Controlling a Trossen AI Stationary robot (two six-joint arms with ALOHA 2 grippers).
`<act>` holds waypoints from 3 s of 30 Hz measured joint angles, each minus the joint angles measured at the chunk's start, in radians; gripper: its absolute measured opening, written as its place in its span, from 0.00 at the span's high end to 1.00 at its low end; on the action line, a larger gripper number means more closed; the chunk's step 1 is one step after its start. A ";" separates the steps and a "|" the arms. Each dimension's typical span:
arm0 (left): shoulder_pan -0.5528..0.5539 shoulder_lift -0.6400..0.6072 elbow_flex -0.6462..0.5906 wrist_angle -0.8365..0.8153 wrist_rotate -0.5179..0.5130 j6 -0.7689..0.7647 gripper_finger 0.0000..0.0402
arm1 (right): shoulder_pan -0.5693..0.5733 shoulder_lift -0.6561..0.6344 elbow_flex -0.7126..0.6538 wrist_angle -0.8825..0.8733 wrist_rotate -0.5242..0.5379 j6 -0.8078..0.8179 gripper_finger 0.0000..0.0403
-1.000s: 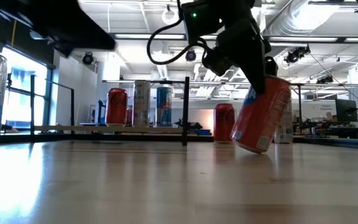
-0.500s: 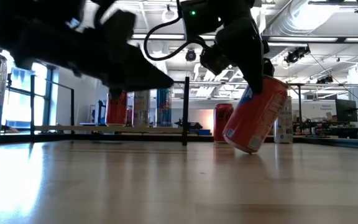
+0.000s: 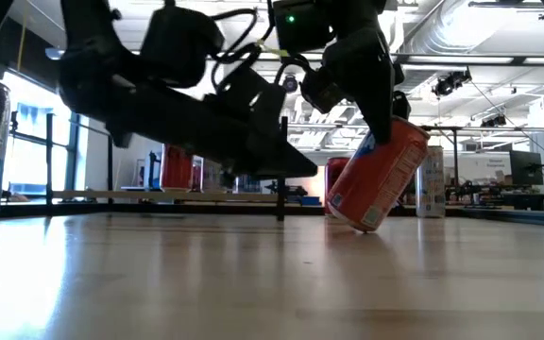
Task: Place canned beverage on shelf
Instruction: Put the left red soda can on the shelf
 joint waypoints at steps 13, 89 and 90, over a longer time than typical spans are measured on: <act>0.018 0.017 0.042 -0.009 0.053 0.004 1.00 | 0.000 0.000 0.000 0.020 -0.001 -0.008 0.22; 0.034 0.098 0.074 -0.054 0.087 -0.021 1.00 | 0.029 0.010 0.078 0.068 0.211 -0.348 0.22; 0.034 0.097 0.074 -0.055 0.090 -0.015 1.00 | 0.029 0.010 0.078 0.068 0.211 -0.348 0.22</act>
